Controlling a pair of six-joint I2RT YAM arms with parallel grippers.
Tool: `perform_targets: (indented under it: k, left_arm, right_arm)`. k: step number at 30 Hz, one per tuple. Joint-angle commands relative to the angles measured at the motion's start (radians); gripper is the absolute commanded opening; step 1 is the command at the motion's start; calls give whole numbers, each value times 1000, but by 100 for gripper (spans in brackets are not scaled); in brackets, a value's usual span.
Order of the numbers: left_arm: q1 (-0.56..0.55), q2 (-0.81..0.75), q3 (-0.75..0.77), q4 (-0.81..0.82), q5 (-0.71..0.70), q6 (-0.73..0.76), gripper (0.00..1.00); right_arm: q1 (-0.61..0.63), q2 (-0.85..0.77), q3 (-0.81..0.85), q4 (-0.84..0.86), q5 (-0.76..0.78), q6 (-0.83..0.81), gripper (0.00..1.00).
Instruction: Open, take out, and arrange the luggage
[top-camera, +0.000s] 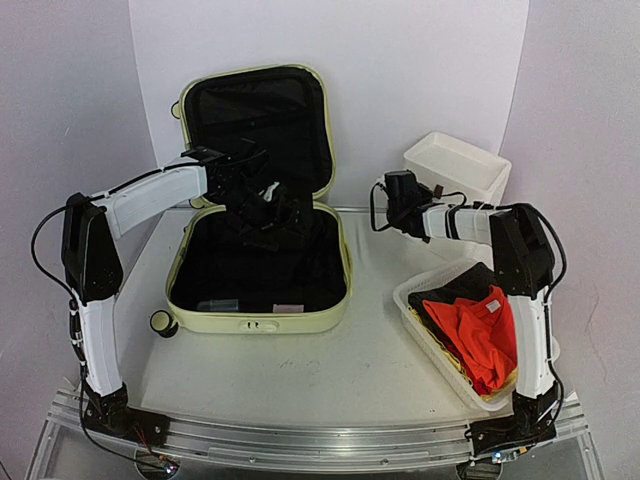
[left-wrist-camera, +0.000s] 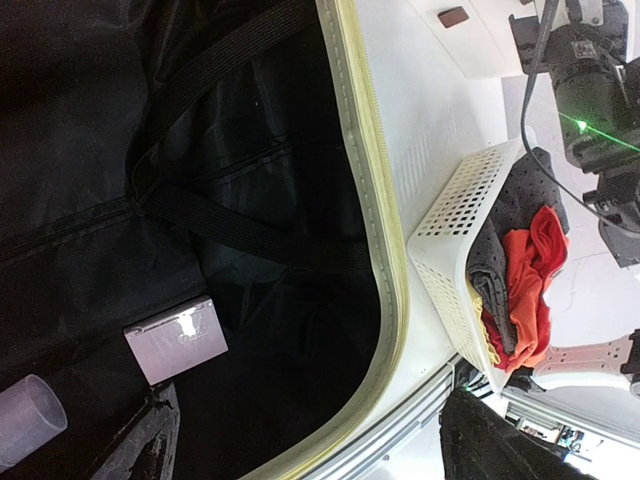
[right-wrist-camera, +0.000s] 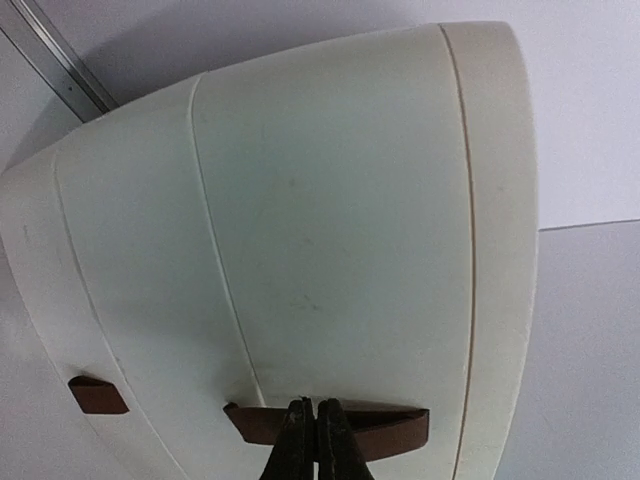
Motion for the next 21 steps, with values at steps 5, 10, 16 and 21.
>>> perform_targets:
  k: [5,10,16,21]
  left_arm:
    - [12,-45,25,-2,4,21,92]
    - [15,-44,25,-2,2,21,92]
    - [16,-51,11,-1,-11,20,92]
    - [20,-51,18,-2,-23,17,93]
  right_arm:
    - [147,-28,115,-267,-84,274,0]
    - [161,4,226,-440,-127,416,0]
    - [213,41,273,-552,-183,516,0]
    - [241,37,329,-635,-263,636,0]
